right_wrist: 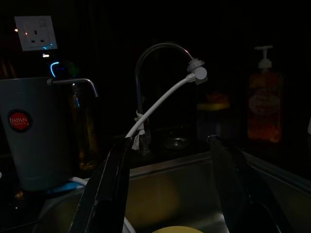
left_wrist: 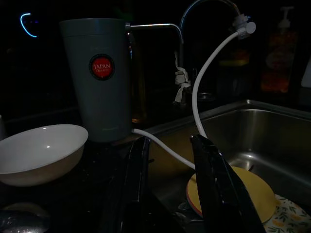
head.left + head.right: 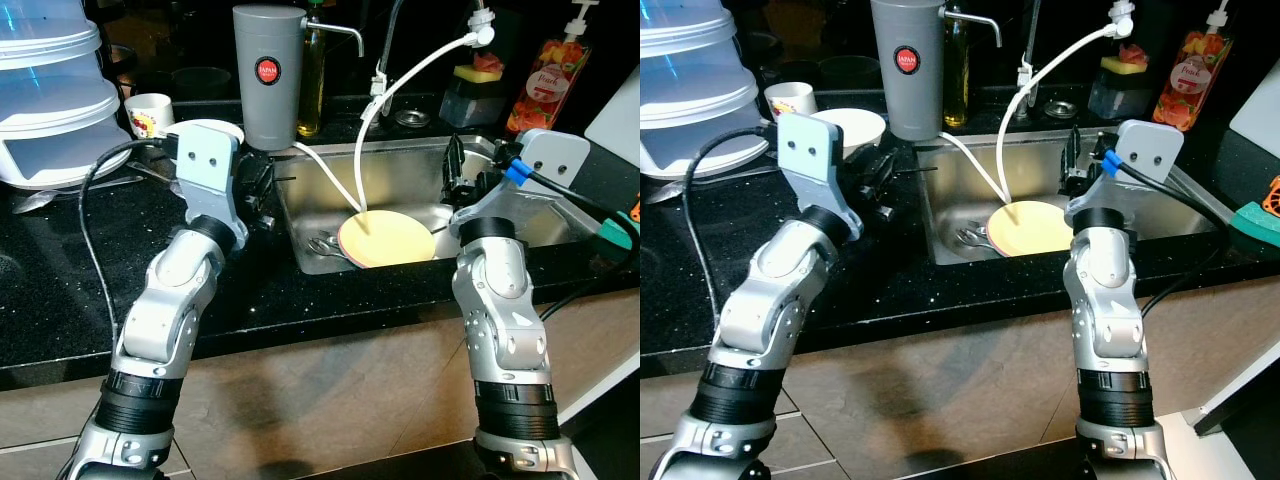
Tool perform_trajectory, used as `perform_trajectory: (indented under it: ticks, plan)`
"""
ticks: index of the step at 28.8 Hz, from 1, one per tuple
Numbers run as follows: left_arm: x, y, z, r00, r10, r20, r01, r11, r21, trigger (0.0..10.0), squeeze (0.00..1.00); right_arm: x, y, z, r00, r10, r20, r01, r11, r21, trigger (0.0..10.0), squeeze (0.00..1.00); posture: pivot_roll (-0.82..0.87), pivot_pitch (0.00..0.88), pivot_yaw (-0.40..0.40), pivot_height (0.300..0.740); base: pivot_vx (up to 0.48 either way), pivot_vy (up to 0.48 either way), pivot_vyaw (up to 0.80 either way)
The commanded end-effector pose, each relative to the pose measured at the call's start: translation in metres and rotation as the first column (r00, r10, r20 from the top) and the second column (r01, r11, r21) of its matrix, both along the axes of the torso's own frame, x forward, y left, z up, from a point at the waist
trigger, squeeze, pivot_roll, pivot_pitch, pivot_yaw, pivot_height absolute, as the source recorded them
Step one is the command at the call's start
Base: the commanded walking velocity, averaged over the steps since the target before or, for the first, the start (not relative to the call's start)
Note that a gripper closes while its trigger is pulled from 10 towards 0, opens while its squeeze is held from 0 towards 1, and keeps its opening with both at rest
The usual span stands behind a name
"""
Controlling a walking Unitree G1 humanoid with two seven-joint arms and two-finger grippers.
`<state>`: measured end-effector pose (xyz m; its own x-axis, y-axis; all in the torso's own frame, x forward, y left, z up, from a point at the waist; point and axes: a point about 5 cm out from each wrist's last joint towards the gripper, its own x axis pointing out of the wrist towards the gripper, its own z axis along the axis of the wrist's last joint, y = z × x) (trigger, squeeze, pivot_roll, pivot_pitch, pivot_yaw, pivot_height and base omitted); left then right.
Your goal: Kitchen organization
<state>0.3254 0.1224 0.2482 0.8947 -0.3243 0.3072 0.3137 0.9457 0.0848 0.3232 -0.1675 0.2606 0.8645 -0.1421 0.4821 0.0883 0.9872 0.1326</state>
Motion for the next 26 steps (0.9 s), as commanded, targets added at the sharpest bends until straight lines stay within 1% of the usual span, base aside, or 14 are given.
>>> perform_trajectory:
  ticks: [1,8,15,19,23,26]
  plan:
    - [0.0017,-0.0015,-0.0047,1.0,0.004,-0.009,-0.004,1.0,0.022,10.0,0.0,0.0013,-0.001,-0.0016,1.0,-0.011,-0.011,0.011,1.0,-0.001,10.0,0.0,0.09,0.0,-0.032,0.74,0.0,0.0,0.0]
    - [0.0051,-0.0015,0.0002,1.0,0.012,0.016,-0.012,1.0,0.029,10.0,0.0,0.0025,-0.0001,0.0008,1.0,-0.002,0.0,0.002,1.0,0.004,10.0,0.0,0.09,0.0,-0.036,0.74,0.0,0.0,0.0]
    - [0.0068,0.0002,-0.0001,1.0,0.023,0.02,-0.023,0.999,0.029,10.0,0.0,0.003,0.0003,0.0032,1.0,0.005,0.012,-0.005,1.0,0.011,10.0,0.0,0.09,0.0,-0.04,0.74,0.0,0.0,0.0]
    - [0.0052,-0.0045,-0.0051,1.0,0.003,0.012,-0.003,1.0,0.031,10.0,0.0,0.0049,0.0011,0.0019,0.999,0.04,-0.001,-0.04,0.992,0.118,10.0,0.0,0.08,0.0,-0.041,0.74,0.0,0.0,0.0]
    - [0.0052,-0.0054,-0.0062,1.0,0.004,0.01,-0.004,1.0,0.03,10.0,0.0,0.0046,0.0,0.0016,0.999,0.047,-0.003,-0.046,0.989,0.141,10.0,0.0,0.09,0.0,-0.042,0.74,0.0,0.0,0.0]
    - [0.0051,-0.0085,-0.0073,1.0,-0.005,0.005,0.005,1.0,0.029,10.0,0.0,0.006,-0.004,-0.0015,0.998,0.054,-0.019,-0.049,0.981,0.186,10.0,0.0,0.08,0.0,-0.037,0.74,0.0,0.0,0.0]
